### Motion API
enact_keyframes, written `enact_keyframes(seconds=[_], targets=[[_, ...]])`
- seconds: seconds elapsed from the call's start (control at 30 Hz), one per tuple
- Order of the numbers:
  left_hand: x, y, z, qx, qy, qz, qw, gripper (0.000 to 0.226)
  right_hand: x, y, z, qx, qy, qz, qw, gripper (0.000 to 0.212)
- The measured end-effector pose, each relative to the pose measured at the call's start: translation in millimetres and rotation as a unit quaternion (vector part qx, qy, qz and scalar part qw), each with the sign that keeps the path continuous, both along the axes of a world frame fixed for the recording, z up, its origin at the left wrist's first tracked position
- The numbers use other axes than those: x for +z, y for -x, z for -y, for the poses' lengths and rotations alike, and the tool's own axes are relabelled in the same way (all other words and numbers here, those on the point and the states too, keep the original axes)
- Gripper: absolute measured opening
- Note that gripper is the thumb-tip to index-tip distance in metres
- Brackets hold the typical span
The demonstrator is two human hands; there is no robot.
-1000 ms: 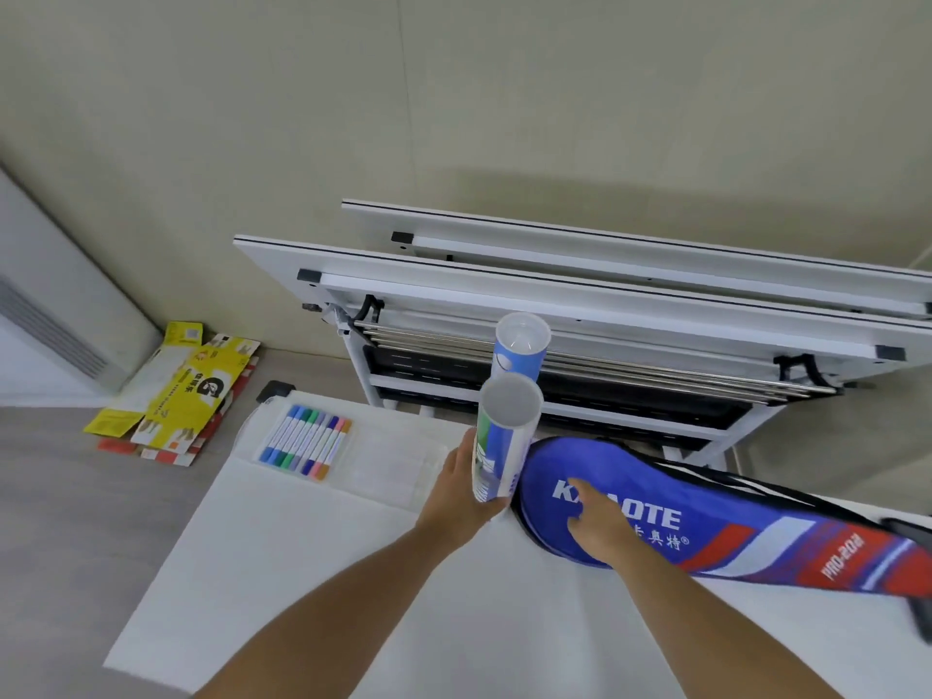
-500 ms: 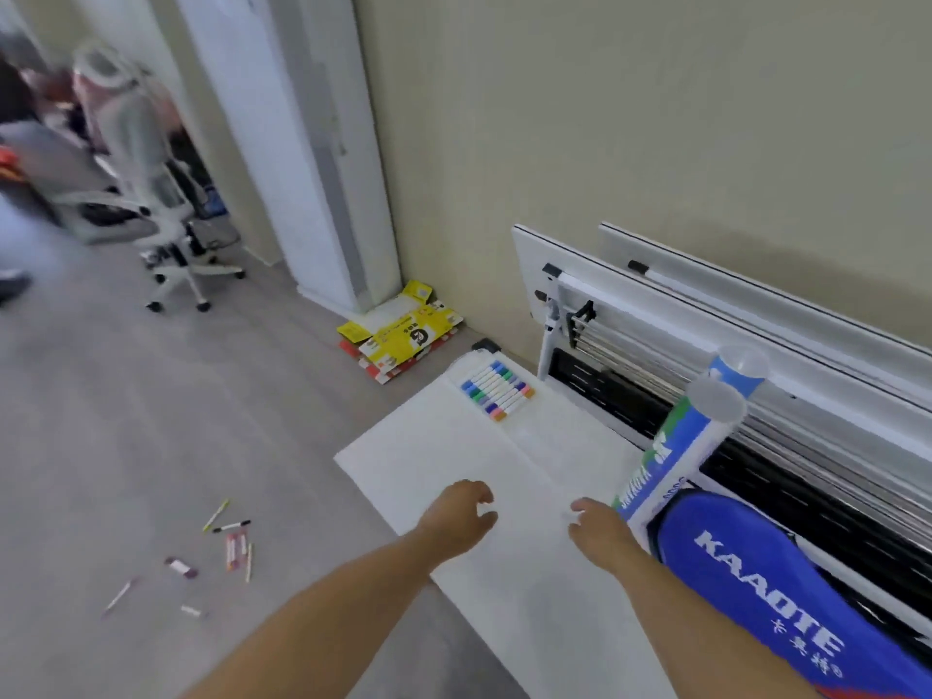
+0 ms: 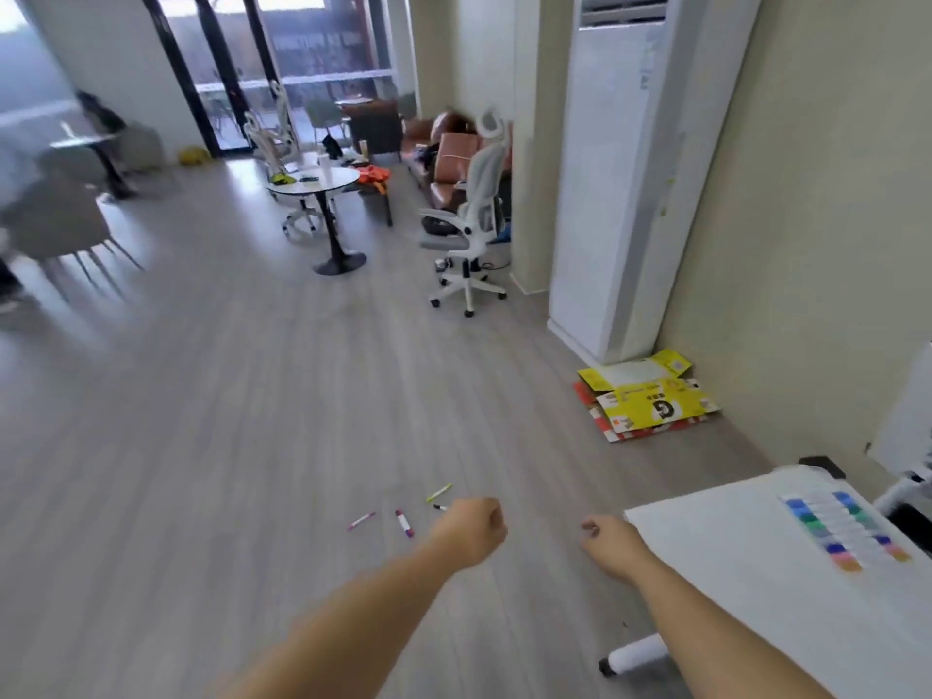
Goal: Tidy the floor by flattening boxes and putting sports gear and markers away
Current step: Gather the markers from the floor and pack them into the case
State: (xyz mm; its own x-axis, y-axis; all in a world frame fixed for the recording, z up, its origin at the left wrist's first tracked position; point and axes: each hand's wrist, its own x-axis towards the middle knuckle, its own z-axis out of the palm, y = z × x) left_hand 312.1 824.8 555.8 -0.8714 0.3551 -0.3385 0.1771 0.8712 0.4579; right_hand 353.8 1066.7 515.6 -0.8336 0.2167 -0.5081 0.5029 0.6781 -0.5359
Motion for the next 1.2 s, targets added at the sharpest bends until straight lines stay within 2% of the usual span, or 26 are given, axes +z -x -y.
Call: enact_keyframes(seconds=[0.13, 0.33, 0.63, 0.77, 0.87, 1.03, 1.2], targets=[[23.1, 45.6, 104.9, 0.058, 0.03, -0.005, 0.998, 0.031, 18.3, 70.9, 114.4, 0.065, 0.011, -0.023, 0.998, 0.035], [27.0, 100.9, 204.0, 0.163, 0.036, 0.013, 0.986, 0.037, 29.3, 150.5, 226.7, 0.146, 0.012, -0.028, 0.989, 0.036], [-2.5, 198.4, 261.3, 0.224, 0.065, 0.038, 0.972, 0.035, -4.0, 282.1, 298.6, 0.216, 0.008, -0.009, 0.976, 0.039], [-27.0, 246.1, 277.9, 0.238, 0.09, 0.065, 0.965, 0.033, -30.7, 341.3, 314.4, 0.224, 0.013, 0.013, 0.974, 0.033], [-50.1, 283.5, 290.9, 0.248, 0.089, 0.071, 0.962, 0.031, -54.3, 379.0, 323.6, 0.218, 0.021, 0.046, 0.975, 0.035], [-110.2, 337.7, 324.2, 0.232, 0.083, 0.076, 0.966, 0.029, -115.7, 421.0, 343.7, 0.204, 0.01, 0.054, 0.977, 0.034], [-238.1, 416.4, 369.0, 0.227, 0.078, 0.064, 0.969, 0.026, -245.6, 471.3, 372.4, 0.224, -0.018, 0.069, 0.972, 0.029]])
